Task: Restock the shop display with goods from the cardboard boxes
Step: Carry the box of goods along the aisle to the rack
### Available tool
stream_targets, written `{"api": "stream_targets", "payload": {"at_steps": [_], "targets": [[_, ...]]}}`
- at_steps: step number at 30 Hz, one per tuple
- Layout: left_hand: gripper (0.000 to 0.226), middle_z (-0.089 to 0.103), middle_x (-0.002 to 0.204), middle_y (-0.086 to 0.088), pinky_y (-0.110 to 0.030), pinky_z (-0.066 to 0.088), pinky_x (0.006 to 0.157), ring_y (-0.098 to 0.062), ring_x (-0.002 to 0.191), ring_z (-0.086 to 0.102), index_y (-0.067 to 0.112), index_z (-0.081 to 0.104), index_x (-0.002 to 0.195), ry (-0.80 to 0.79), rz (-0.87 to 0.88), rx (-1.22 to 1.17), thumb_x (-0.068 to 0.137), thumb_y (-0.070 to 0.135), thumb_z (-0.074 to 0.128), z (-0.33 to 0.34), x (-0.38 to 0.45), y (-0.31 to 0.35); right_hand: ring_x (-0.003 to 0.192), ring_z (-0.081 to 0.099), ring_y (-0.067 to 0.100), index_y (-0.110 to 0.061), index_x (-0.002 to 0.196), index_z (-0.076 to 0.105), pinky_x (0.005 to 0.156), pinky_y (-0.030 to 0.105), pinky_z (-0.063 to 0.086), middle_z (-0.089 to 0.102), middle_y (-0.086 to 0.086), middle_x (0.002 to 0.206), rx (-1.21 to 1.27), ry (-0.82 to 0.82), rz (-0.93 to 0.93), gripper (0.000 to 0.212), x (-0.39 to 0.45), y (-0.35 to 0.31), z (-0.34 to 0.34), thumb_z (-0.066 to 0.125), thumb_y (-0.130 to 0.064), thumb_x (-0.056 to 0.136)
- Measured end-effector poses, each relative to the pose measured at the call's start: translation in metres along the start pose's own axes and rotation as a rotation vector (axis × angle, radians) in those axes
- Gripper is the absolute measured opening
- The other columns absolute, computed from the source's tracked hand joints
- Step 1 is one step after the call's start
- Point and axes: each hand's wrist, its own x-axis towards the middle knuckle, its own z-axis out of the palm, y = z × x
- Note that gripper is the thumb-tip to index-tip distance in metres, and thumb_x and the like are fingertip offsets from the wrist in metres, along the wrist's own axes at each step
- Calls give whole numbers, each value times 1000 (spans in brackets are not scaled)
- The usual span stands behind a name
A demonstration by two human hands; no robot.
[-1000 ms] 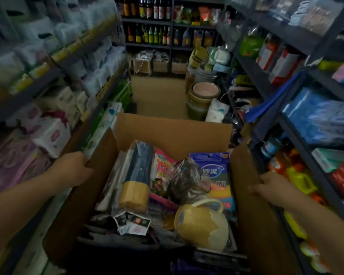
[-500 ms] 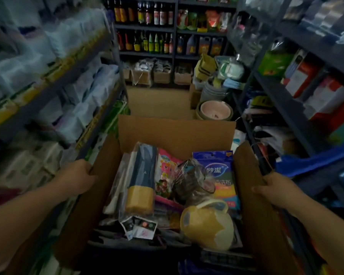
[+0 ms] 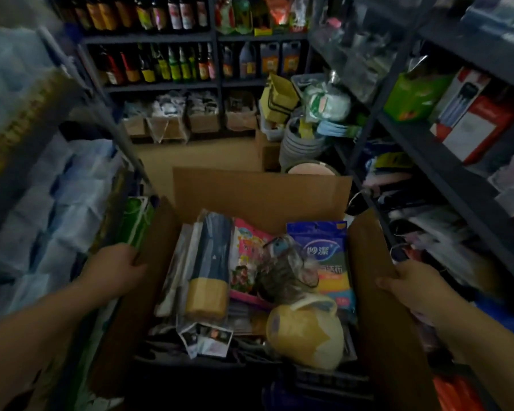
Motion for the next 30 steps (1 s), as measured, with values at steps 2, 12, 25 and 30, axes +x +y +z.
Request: {"api": "stream_targets", "payload": {"at_steps": [2,12,25,30], "targets": [[46,34,50,-5,-26,24,46,-18,45,35,10,34,55,0,24,-2,90,22,63,-17,45,15,70,64,19,-8,81,66,61,29,52,68,8,77,-6,15,-3,22,33,-20,-10,65,-27,90],[30,52,65,-6,-23,35,47,-17,56,52,9,50,71,-36,18,172,92,28,60,-64,275,111,69,62,18,-14,69,59,59,27,49,64,4,73,66,11,79,25,215,-98,-68,61,-26,91],[34,43,63,4,-24,27,51,-12,66,48,18,42,66,-82,447,354,93,33,54,-120,560,330,54,51,12,-9,66,53,46,21,30,49,1,59,128,96,402,39,360,-138,-140,53,-37,95],[33,51,63,2,-22,32,56,-16,69,56,21,43,60,-169,680,393,89,31,56,-111,671,419,56,52,12,-10,61,46,51,22,34,47,2,57,320,108,631,42,399,-155,-143,55,-32,96]]}}
